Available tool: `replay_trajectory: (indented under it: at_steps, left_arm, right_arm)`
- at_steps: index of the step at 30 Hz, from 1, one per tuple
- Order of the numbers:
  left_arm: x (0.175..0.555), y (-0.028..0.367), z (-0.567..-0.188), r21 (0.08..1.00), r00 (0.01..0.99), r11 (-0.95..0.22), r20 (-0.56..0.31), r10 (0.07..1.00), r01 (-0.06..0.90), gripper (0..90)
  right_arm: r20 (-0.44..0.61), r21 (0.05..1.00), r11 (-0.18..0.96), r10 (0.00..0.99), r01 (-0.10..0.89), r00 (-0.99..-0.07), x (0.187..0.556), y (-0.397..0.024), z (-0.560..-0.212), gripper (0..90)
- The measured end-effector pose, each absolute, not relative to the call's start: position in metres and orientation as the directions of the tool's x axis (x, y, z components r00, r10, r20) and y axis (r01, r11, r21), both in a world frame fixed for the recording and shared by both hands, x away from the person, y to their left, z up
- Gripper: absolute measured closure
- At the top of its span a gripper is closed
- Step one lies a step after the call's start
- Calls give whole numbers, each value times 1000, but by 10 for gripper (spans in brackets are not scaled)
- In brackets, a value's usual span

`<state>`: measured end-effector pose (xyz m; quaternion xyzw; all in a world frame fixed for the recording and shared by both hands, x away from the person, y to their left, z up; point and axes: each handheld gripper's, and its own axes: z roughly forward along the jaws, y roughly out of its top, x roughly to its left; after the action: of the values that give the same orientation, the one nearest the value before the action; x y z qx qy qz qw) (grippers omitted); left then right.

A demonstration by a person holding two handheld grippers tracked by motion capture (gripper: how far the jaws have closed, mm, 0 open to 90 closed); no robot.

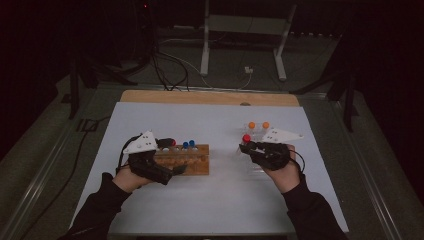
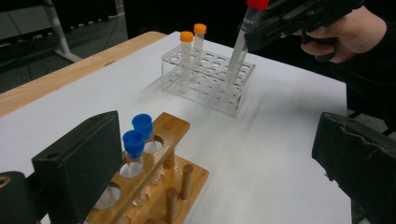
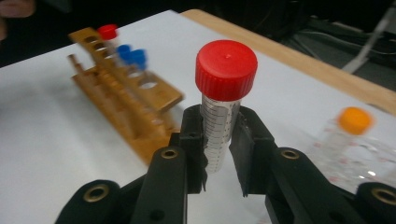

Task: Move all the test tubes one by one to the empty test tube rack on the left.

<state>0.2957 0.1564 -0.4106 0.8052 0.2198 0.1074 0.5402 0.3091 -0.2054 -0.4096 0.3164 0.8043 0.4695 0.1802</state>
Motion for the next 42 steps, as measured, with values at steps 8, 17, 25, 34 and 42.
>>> replay_trajectory:
  at_steps: [8,17,25,34,42]
  left_arm:
    - [291,150,-409,917,889,-324,-64,454,232,27]
    - [287,143,-410,919,898,-321,-70,435,227,28]
    - [282,131,-414,914,915,-340,-73,397,220,50]
    - [276,122,-415,917,935,-343,-77,347,203,173]
    - [274,116,-420,922,939,-332,-83,334,199,330]
  right_arm:
    - [14,858,393,626,331,-780,295,-191,-412,750]
    - [36,837,438,555,329,-831,285,-173,-419,751]
    - [45,828,471,485,305,-873,276,-154,-425,751]
    - [57,814,499,440,297,-896,270,-138,-431,751]
    - [58,808,514,415,287,-908,266,-128,-434,751]
